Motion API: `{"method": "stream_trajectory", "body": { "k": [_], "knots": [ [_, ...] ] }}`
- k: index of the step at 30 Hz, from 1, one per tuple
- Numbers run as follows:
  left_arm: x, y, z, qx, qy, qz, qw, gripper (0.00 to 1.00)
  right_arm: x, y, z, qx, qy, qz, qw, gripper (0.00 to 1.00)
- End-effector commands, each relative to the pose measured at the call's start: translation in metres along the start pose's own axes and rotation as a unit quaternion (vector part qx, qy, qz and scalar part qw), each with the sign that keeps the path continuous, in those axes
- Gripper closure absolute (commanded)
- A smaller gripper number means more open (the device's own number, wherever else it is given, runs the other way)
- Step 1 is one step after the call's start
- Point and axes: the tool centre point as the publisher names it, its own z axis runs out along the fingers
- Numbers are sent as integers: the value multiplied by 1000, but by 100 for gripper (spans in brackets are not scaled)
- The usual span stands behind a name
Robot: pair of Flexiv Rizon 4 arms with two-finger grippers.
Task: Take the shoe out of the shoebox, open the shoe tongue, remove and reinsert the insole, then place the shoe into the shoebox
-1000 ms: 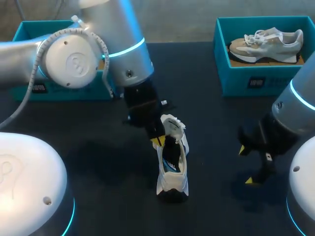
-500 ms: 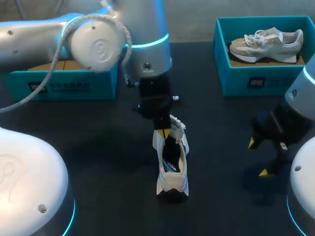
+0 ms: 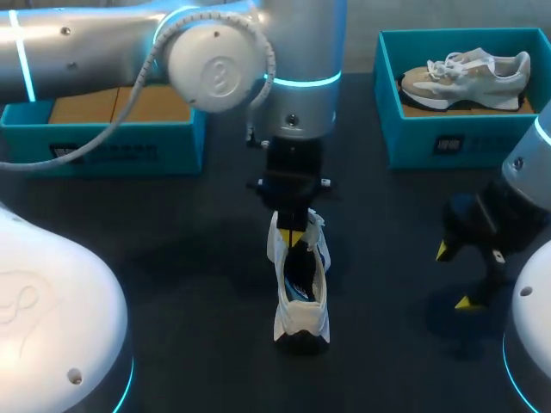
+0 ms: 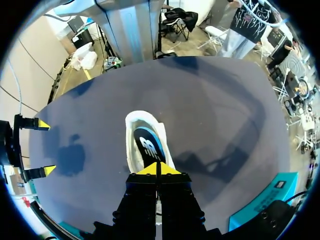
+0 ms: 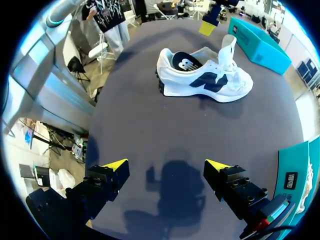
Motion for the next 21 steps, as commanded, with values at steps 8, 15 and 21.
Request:
{"method": "stream_trajectory", "body": {
  "k": [8, 15, 21],
  "knots": [
    [-2, 1, 0, 0, 5, -1, 1000, 100, 2, 0, 1, 1, -2, 0, 1000, 0],
    [-2, 1, 0, 0, 5, -1, 1000, 100, 2, 0, 1, 1, -2, 0, 1000, 0],
    [-15, 1, 8, -4, 32, 14, 999, 100, 2, 0, 1, 1, -2, 0, 1000, 0]
  ]
}}
